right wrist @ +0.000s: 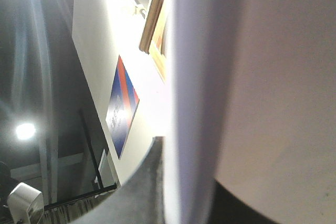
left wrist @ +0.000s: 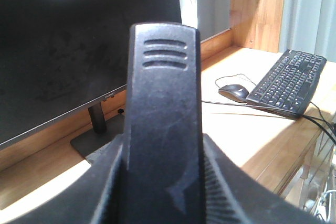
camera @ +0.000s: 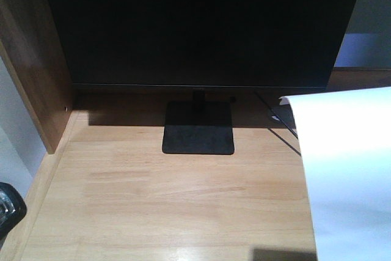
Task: Grab stapler and paper to desk for stapling
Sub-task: 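Lower the black stapler in the left gripper toward the desktop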
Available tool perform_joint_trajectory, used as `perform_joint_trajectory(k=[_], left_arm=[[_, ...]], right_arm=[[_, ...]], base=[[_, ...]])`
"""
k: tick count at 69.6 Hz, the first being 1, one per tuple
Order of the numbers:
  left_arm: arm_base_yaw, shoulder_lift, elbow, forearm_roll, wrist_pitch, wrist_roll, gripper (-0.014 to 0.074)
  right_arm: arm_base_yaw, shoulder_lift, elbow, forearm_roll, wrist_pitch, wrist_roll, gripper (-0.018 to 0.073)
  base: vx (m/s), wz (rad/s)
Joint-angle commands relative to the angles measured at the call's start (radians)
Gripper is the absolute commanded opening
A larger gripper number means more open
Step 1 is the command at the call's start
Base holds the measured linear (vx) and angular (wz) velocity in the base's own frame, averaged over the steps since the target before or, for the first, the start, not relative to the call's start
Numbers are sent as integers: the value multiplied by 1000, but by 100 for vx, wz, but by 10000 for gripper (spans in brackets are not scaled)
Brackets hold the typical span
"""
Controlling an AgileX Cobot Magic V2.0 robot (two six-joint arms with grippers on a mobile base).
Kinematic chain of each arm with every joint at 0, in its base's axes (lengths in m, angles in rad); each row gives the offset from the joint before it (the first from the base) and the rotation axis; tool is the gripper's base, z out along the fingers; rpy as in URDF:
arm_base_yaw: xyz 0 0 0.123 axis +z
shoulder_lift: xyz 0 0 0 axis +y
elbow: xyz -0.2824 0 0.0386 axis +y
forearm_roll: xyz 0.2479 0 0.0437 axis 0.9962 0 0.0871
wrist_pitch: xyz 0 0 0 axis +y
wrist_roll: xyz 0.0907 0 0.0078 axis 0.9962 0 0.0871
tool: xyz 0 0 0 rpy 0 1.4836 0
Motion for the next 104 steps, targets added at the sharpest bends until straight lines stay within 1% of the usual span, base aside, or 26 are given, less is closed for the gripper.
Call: perform_joint_trajectory(k=[1,61,66,72,76,83,92,98,102,104], left_arm=[[-5,16,-29,-31,-115,-1,-6],[-5,16,-29,-31,-112,-1,-6],[-5,16,-29,-28,-125,0,-6],[-5,32,-29,-22,-174,0,-6],[-5,64,-29,-23,-203,0,-6],[-5,138,-29,-23,-220,0,-6],[-5,273,-29,-23,-233,0,-6],[-5,358,-29,-27,-264,3,-6],[-5,416,-29,-36,-285,20,-6],[-5,450,-29,-42,-300,47,-6]], right_arm=[[-6,14,-31,14,-33,-11,-6],[-6,14,-31,14,-33,-11,-6],[-6,14,-31,14,-33,-11,-6],[-6,14,-31,14,-33,-11,-6],[-6,14,-31,14,-33,-11,-6],[-6,14,-31,14,-33,-11,-6],[-6,14,-31,14,-33,-11,-6],[-6,14,-31,14,-33,-11,-6],[-6,14,-31,14,-33,-11,-6],[-6,14,-31,14,-33,-11,-6]], base=[[0,0],[0,0],[0,0],[0,0],[0,0],[0,0],[0,0],[0,0],[0,0],[0,0]])
